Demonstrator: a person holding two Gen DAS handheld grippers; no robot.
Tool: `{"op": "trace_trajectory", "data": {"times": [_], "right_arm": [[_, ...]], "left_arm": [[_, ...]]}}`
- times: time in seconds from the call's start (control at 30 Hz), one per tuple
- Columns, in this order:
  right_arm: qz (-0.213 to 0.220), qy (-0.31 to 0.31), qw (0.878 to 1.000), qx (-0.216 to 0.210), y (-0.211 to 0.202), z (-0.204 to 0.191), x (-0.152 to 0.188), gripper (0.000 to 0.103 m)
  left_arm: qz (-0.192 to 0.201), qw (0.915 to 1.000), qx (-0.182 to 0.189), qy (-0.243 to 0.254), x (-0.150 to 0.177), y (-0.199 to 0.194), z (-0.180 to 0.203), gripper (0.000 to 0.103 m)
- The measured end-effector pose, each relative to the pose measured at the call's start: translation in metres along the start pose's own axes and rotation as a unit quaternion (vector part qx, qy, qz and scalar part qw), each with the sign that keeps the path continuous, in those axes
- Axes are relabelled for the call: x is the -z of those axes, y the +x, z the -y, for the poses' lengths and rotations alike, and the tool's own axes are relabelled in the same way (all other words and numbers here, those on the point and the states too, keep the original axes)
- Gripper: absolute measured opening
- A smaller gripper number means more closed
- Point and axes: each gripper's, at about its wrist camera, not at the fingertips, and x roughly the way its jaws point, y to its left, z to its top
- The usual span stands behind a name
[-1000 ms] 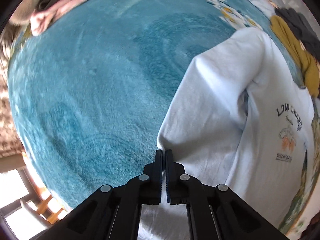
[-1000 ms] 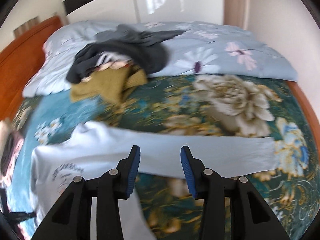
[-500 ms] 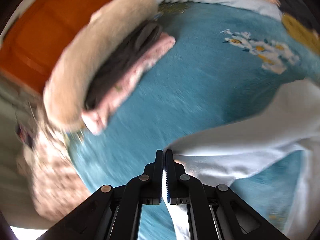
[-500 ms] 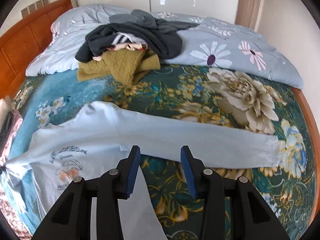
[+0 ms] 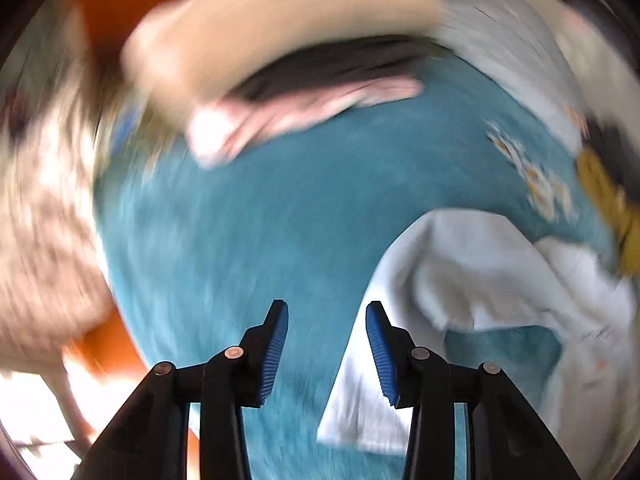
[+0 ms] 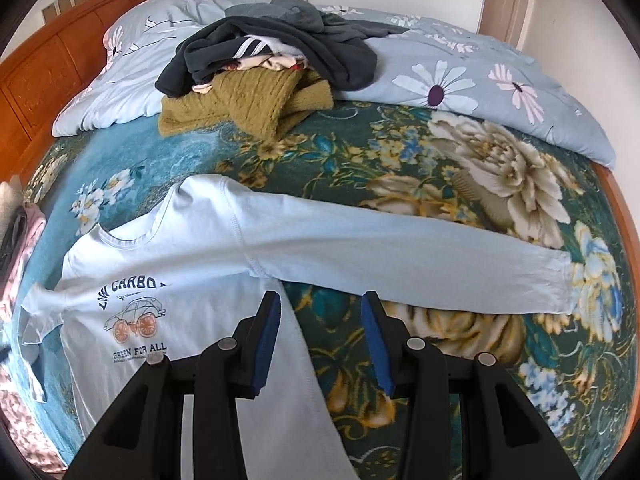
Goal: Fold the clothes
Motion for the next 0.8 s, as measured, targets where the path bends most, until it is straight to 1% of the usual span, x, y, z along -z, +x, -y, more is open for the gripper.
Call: {"op": "trace_trajectory", "data": {"times": [0.03,0.07,0.17,0.2,0.27,0.3,0.33,0.37,0.4,0.47,0.5,0.53,0.57,0.6,0.67,0.73,0.8], "right_arm": [[-0.001,0.001,1.0,-0.006,0.001,-0.003,0.001,0.043],[-0.002,0.001,1.0,-0.012,0.002,-0.005,0.002,0.043],[-0.002,-0.002,1.0,-0.027,0.004,-0.012,0.005,0.043],[-0.001,-0.002,1.0,-0.03,0.003,-0.014,0.005,0.043],[0.001,0.0,0.999,-0.038,0.002,-0.013,0.007,0.043],[0.003,0.003,0.999,-0.043,0.001,-0.012,0.007,0.044],[0.006,0.006,0.999,-0.048,0.0,-0.01,0.007,0.047],[0.009,0.011,0.998,-0.054,-0.001,-0.007,0.007,0.054],[0.012,0.016,0.998,-0.06,-0.002,-0.004,0.008,0.058],[0.014,0.024,0.997,-0.067,-0.004,0.001,0.008,0.058],[0.016,0.027,0.997,-0.069,-0.004,0.005,0.008,0.06],[0.019,0.03,0.997,-0.071,-0.005,0.008,0.008,0.064],[0.021,0.033,0.997,-0.071,-0.005,0.012,0.008,0.074],[0.024,0.036,0.997,-0.071,-0.006,0.015,0.008,0.078],[0.024,0.044,0.997,-0.065,-0.005,0.024,0.008,0.079],[0.021,0.058,0.996,-0.058,-0.001,0.034,0.008,0.081],[0.017,0.074,0.996,-0.052,0.002,0.045,0.009,0.082]], "left_arm": [[-0.01,0.9997,0.008,-0.02,0.011,0.002,-0.012,0.044],[-0.018,0.9993,0.018,-0.026,0.021,0.004,-0.017,0.044],[-0.042,0.9977,0.048,-0.024,0.049,0.013,-0.018,0.044],[-0.047,0.9976,0.048,-0.016,0.054,0.015,-0.014,0.044],[-0.053,0.9979,0.034,0.01,0.057,0.02,-0.003,0.044],[-0.057,0.9978,0.027,0.023,0.059,0.022,0.002,0.038],[-0.056,0.9976,0.018,0.035,0.059,0.024,0.007,0.021],[-0.054,0.9975,0.01,0.045,0.057,0.024,0.01,0.01],[-0.053,0.997,0.004,0.055,0.056,0.025,0.013,0.006],[-0.047,0.9954,-0.017,0.082,0.052,0.025,0.018,0.005],[-0.042,0.9943,-0.034,0.093,0.049,0.023,0.018,0.005],[-0.035,0.9928,-0.054,0.101,0.044,0.021,0.016,0.005],[-0.028,0.9908,-0.075,0.109,0.039,0.019,0.015,0.005],[-0.022,0.9886,-0.095,0.115,0.032,0.017,0.011,0.005],[-0.012,0.9832,-0.136,0.121,0.014,0.013,0.0,0.005],[-0.001,0.9759,-0.177,0.127,-0.004,0.008,-0.011,0.005],[0.002,0.9695,-0.204,0.135,-0.02,0.007,-0.02,0.005]]}}
